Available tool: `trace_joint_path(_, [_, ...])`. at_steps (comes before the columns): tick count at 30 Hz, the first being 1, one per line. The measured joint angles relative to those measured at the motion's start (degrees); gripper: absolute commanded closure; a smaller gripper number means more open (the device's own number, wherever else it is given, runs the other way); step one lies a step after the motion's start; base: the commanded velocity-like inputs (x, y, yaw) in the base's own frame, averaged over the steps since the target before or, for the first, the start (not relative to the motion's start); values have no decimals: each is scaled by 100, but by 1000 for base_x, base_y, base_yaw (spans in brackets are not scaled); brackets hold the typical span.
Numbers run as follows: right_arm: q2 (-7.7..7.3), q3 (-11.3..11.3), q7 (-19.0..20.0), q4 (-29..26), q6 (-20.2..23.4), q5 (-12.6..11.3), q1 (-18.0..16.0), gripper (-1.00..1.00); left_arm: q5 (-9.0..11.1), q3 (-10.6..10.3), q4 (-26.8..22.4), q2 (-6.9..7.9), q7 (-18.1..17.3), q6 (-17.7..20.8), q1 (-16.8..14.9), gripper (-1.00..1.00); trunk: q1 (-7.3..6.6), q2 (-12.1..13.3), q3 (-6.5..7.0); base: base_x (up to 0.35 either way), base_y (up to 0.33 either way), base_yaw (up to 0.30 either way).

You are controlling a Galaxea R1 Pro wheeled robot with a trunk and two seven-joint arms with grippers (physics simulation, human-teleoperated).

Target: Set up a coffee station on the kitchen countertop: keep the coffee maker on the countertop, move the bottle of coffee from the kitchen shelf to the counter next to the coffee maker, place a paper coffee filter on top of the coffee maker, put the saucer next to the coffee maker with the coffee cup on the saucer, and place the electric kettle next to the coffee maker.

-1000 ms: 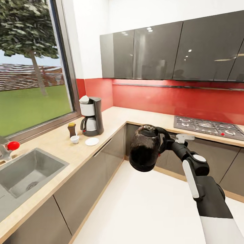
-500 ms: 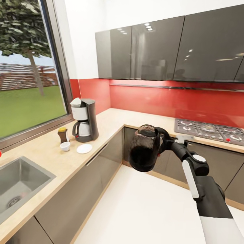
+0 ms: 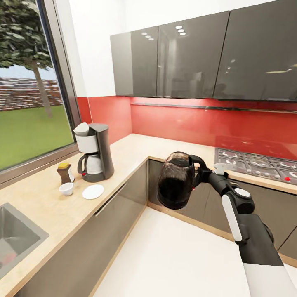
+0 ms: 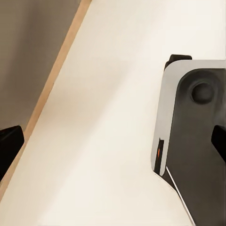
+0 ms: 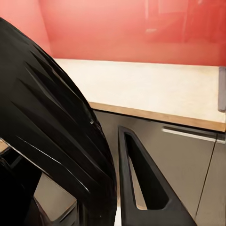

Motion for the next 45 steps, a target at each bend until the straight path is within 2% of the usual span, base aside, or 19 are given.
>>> trace_joint_path(20, [0,2,0,-5,0,0,0,100,4,-8,16,0,-1,14,8,-100,0,0,0,326,-123,0])
trace_joint_path(40, [0,10,8,-5,2,-8,0,100,6,0,16,0,0,14,16,-100,1,0,0,288,-212,0])
trace_joint_path(45, [1,18,8,-4,0,-5,-1,100,6,0,14,0,0,14,18,-100,1,0,0,282,-220,152])
